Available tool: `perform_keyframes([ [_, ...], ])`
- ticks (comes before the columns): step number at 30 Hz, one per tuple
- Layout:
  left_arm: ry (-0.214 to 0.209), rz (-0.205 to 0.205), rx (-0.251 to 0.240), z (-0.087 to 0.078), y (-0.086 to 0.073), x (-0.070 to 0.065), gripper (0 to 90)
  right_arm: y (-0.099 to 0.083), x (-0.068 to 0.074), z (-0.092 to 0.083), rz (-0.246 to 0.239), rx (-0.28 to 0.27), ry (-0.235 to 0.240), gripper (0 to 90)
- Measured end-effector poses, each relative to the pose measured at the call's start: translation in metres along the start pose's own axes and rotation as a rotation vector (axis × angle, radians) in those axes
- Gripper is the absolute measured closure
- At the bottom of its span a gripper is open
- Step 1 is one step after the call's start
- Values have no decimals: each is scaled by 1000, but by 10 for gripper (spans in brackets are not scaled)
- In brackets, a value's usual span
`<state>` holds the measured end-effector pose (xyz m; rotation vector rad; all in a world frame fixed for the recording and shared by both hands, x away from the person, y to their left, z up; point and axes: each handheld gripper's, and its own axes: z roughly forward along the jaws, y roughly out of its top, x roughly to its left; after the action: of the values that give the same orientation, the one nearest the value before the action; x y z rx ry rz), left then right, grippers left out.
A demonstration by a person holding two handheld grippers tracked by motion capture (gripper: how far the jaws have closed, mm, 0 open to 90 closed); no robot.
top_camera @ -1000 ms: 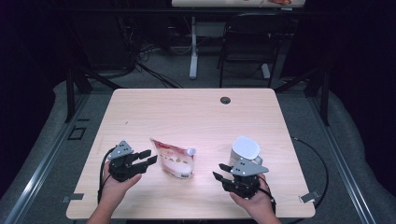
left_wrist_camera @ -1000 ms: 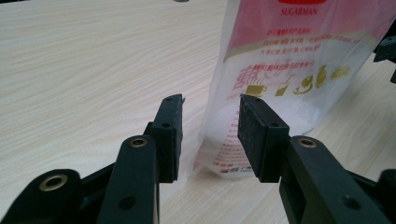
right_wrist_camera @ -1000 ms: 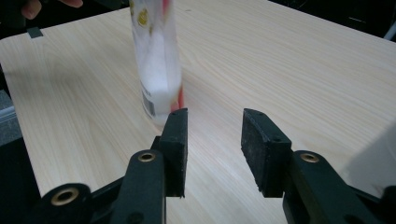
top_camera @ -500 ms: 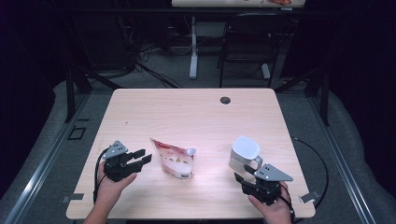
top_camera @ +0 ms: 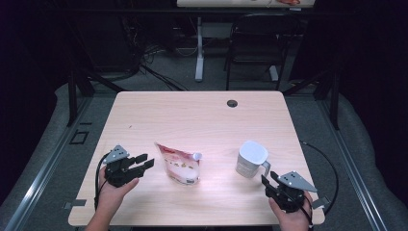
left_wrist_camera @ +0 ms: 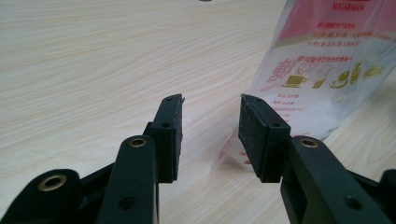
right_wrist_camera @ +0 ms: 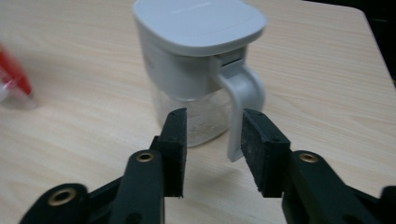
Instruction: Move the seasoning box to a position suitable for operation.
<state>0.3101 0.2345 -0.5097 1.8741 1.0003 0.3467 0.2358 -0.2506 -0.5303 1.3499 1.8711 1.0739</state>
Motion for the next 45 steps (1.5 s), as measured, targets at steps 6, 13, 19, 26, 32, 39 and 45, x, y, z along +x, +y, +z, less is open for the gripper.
perform_keyframes([
  [6, 4, -2, 0, -1, 0, 1, 601, -1, -7, 5, 38, -18, -50, 510],
  [13, 17, 14, -4, -3, -1, 1, 607, 2, -6, 29, -30, 16, -79, 548],
  [19, 23, 12, -5, -5, -2, 3, 607, 5, -2, 38, -73, 21, -126, 602],
  [26, 23, -6, -14, -5, -3, 6, 612, 7, -4, 44, -76, 26, -148, 681],
  [32, 25, -15, -7, -6, -4, 8, 623, 9, -3, 45, -93, 34, -96, 689],
  [39, 33, -15, -13, -6, -4, 9, 624, 11, 3, 44, -118, 26, -31, 689],
  [45, 36, -16, -15, -6, -4, 9, 624, 11, 16, 43, -180, 19, 74, 690],
])
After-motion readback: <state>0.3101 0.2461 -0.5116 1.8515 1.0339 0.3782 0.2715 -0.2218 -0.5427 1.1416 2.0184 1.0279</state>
